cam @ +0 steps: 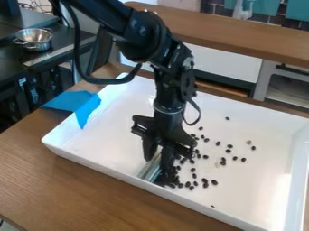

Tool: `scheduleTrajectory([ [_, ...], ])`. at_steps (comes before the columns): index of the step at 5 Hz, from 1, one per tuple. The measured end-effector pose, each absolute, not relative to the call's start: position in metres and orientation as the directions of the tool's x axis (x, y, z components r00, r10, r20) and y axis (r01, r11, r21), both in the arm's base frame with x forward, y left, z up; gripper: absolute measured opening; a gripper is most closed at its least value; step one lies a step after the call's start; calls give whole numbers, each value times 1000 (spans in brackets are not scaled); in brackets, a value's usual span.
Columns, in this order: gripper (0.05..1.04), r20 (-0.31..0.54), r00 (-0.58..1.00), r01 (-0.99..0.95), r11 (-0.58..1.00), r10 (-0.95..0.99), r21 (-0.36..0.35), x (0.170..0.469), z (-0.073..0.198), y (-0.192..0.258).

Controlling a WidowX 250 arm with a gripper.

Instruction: Sweep into pile

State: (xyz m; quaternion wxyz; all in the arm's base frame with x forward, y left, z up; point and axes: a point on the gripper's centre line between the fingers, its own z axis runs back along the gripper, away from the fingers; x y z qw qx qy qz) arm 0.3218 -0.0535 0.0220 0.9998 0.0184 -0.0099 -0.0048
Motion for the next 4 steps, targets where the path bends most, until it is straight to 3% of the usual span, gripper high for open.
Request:
scheduleTrajectory([
  [4, 337, -37, 999, 0, 999, -2, -52, 315, 26, -142],
])
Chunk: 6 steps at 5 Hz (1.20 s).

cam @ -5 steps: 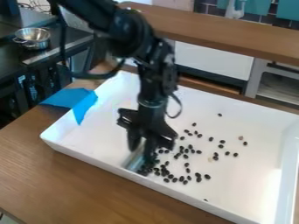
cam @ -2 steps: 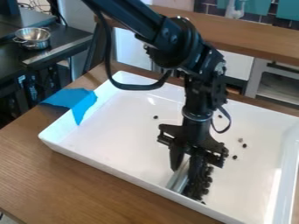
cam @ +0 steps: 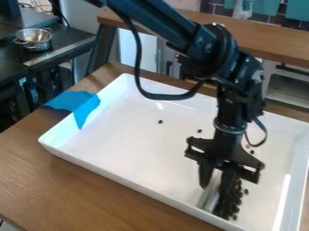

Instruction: Sweep into pile

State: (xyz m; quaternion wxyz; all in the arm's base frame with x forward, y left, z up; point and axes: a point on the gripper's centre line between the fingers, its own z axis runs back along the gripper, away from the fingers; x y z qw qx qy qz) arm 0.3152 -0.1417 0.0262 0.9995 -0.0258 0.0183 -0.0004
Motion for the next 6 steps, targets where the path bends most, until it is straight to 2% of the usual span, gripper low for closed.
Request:
scheduleTrajectory([
  [1, 337, -58, 998, 8, 998, -12, -65, 310, 30, -155],
  [2, 337, -60, 998, -10, 999, 8, -43, 316, 34, -142],
  [3, 337, -11, 997, -78, 995, 77, -57, 339, 61, -107],
  [4, 337, 50, 988, -142, 988, 145, -58, 364, 84, -52],
  [5, 337, 107, 988, -112, 993, 114, -19, 379, 91, -8],
  [6, 337, 90, 993, -78, 996, 75, 39, 392, 67, 33],
])
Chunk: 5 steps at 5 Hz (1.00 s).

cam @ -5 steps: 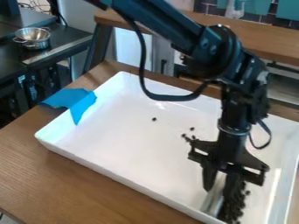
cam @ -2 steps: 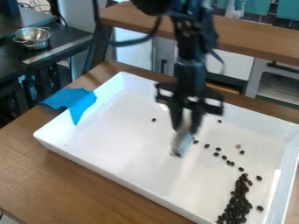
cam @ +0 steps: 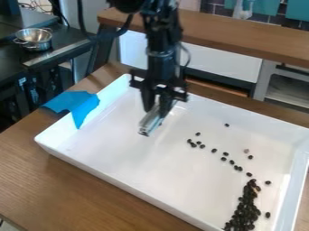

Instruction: Sweep into pile

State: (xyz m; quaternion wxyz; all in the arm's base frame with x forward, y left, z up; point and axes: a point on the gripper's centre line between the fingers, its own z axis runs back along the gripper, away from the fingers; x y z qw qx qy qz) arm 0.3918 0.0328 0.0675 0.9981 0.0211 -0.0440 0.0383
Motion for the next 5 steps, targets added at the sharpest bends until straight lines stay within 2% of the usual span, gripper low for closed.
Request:
scheduleTrajectory([
  [1, 337, 98, 995, -39, 996, 31, 80, 396, 59, 61],
  [2, 337, 137, 990, -1, 994, -15, 112, 402, 56, 70],
  [4, 337, 84, 996, 3, 993, -14, 121, 398, 33, 74],
  [5, 337, 63, 998, -15, 990, 6, 142, 405, 31, 70],
])
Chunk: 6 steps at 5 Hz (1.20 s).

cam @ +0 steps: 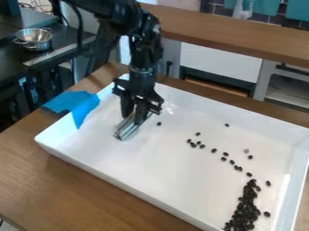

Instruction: Sweep into pile

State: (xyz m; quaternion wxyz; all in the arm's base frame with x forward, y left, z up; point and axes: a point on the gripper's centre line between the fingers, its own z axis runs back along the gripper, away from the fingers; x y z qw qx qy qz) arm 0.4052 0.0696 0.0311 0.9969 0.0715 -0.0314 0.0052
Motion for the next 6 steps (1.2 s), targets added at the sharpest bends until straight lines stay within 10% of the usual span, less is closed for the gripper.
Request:
scheduleTrajectory([
  [6, 337, -45, 996, 74, 995, -71, 68, 394, 32, -37],
])
